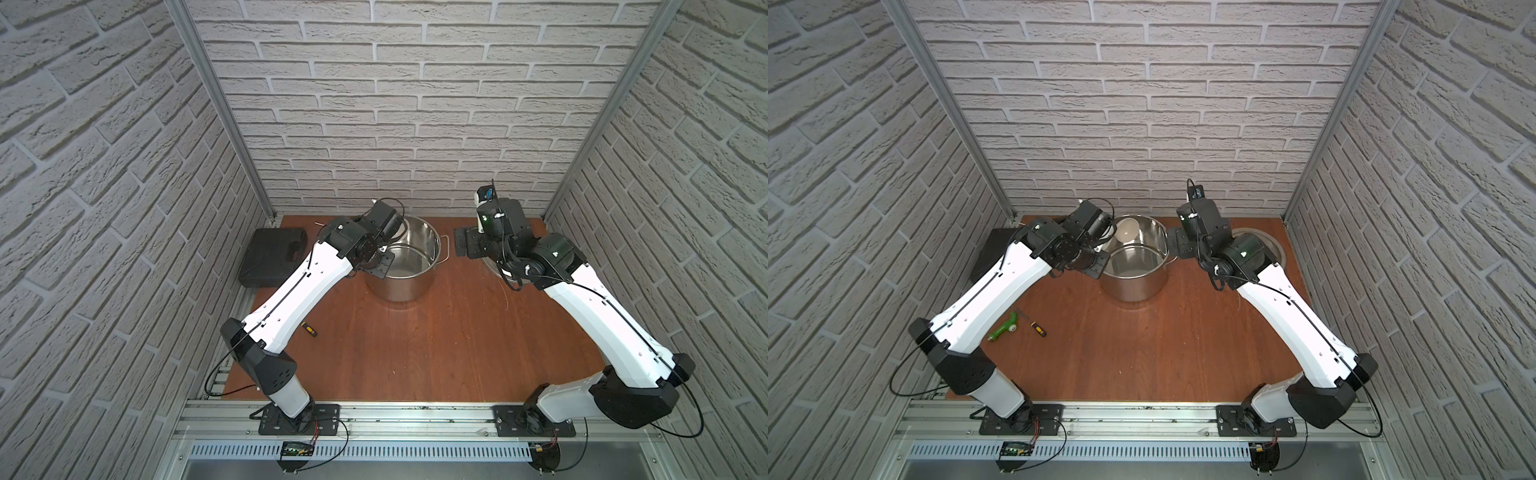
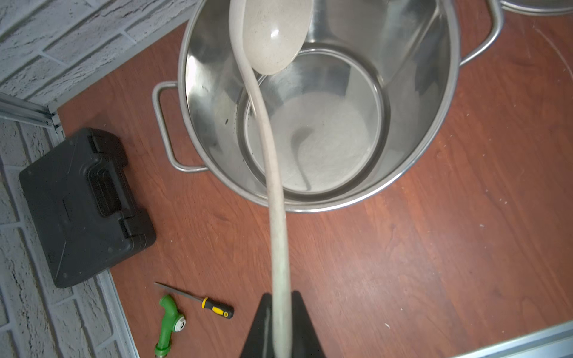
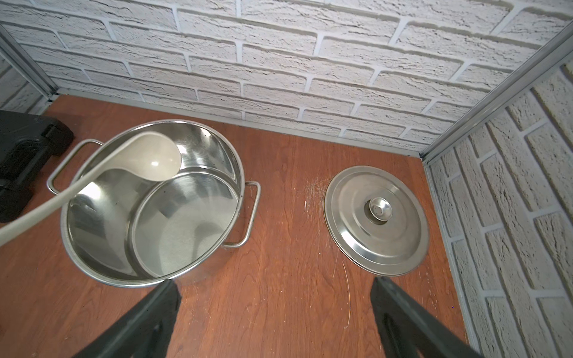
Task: Stir the soup with a spoon
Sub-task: Adjust the spoon, then stir the soup in the pan with a stick.
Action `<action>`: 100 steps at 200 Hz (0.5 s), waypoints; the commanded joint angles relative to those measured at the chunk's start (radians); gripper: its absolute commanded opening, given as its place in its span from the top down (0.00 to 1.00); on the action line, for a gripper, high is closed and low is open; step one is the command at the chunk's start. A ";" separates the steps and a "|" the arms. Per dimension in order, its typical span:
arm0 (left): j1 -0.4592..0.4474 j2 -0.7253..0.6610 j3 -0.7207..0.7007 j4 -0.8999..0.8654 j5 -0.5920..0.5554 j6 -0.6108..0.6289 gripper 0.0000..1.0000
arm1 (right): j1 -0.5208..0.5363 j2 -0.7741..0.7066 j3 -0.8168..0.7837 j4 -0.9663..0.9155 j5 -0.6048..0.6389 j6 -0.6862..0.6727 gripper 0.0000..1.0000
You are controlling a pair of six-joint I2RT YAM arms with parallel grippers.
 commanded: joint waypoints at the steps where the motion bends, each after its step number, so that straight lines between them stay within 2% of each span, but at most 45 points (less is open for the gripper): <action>1: 0.005 0.091 0.094 -0.085 0.019 0.003 1.00 | -0.008 -0.043 -0.019 0.030 -0.012 0.047 0.00; 22: 0.005 0.162 0.170 -0.141 0.033 -0.008 1.00 | -0.009 -0.092 -0.063 0.044 -0.011 0.036 0.00; 57: 0.007 0.201 0.224 -0.159 0.018 -0.042 1.00 | -0.019 -0.142 -0.094 0.042 -0.009 -0.037 0.00; 100: 0.017 0.340 0.432 -0.288 -0.002 -0.059 1.00 | -0.032 -0.159 -0.118 0.029 -0.031 -0.054 0.00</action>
